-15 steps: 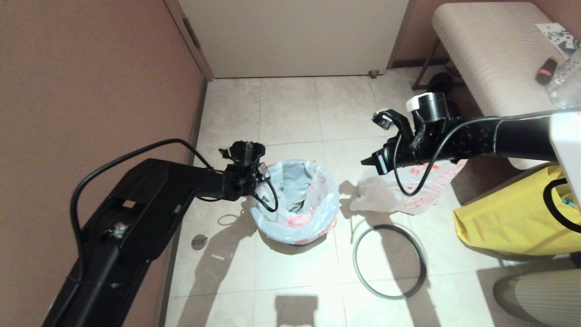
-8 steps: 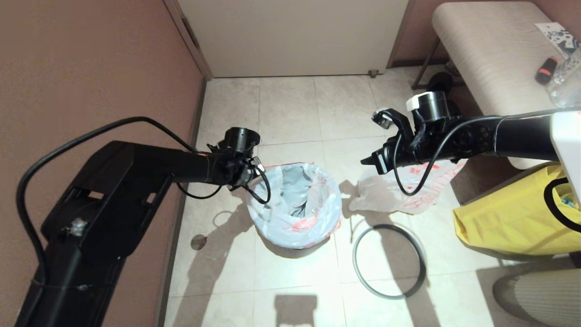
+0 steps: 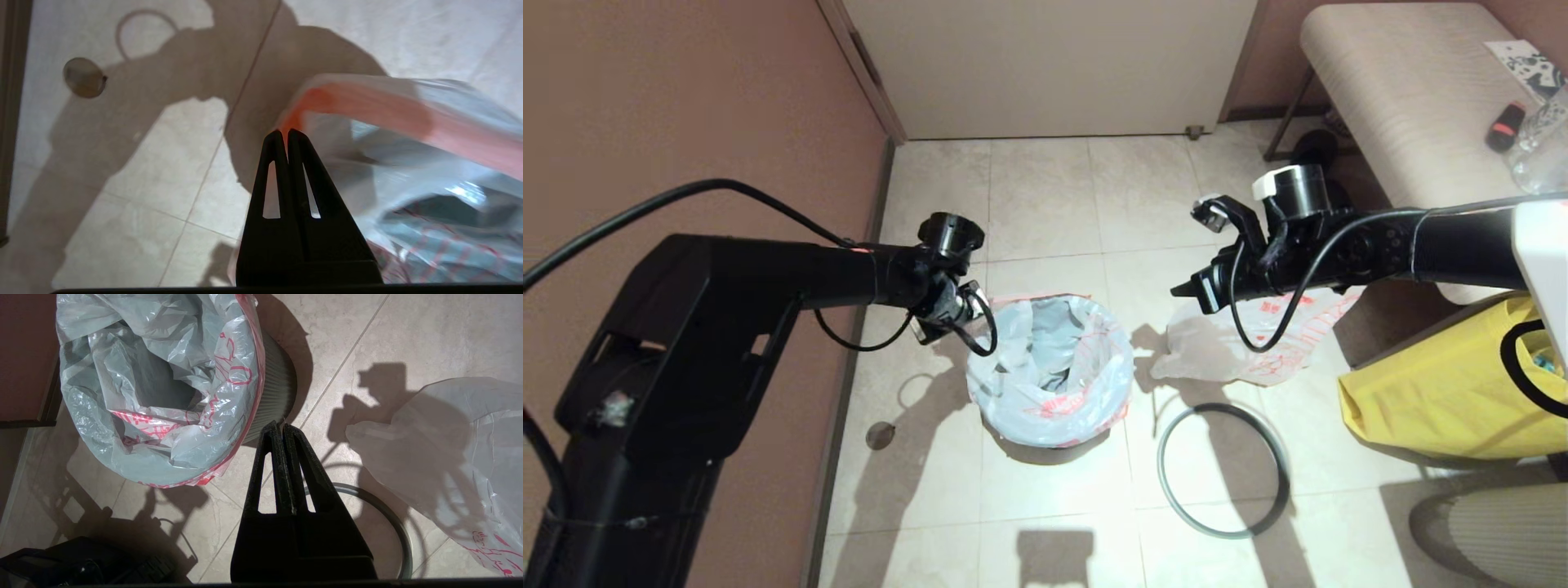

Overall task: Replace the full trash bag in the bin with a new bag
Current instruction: Put the new garbage bag on the trash can

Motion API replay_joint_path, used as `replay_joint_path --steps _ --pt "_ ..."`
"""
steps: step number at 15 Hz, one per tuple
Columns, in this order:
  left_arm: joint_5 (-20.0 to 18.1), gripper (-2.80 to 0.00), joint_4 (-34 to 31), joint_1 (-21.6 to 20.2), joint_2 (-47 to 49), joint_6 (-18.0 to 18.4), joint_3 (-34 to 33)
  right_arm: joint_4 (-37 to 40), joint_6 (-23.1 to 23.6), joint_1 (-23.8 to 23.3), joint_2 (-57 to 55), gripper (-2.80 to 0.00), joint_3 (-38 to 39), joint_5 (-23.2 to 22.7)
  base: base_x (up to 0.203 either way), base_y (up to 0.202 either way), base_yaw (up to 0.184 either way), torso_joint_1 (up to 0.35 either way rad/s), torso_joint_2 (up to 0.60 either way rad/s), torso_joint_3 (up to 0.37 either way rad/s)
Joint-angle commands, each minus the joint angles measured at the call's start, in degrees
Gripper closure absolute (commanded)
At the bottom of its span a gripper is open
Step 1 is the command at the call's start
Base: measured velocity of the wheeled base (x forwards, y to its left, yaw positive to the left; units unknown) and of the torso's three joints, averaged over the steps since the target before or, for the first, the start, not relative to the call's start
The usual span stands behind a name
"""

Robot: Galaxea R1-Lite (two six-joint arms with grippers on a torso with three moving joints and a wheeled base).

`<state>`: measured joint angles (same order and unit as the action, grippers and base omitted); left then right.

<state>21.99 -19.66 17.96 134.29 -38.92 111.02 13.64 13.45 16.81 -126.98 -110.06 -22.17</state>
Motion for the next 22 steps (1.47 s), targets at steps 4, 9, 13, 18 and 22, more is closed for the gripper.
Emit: replay_joint_path --steps 4,9,13,18,22 --pt "0.07 0.00 0.03 -1.69 4.98 -0.63 0.23 0.07 0.09 0.15 -0.20 0.00 0.02 -0.15 0.000 0.000 0.000 0.000 0.00 0.000" --pt "0.14 0.00 1.45 -1.82 4.96 -2.21 0.16 0.07 0.00 0.15 -0.11 0.00 0.02 -0.15 0.000 0.000 0.000 0.000 0.00 0.000" --pt "0.07 0.00 -2.47 2.16 -4.95 -2.49 0.16 0.07 0.00 -0.02 0.15 0.00 -0.07 -0.15 0.000 0.000 0.000 0.000 0.00 0.000" --pt "-7.70 0.00 -4.92 7.63 -1.67 2.15 1.01 -0.60 0.07 -2.29 2.53 0.00 1.06 -3.62 0.000 0.000 0.000 0.000 0.00 0.000" --pt "-10.98 0.00 3.03 8.64 5.84 8.32 1.13 -4.15 0.06 -3.66 4.23 0.00 3.43 -6.01 0.000 0.000 0.000 0.000 0.00 0.000"
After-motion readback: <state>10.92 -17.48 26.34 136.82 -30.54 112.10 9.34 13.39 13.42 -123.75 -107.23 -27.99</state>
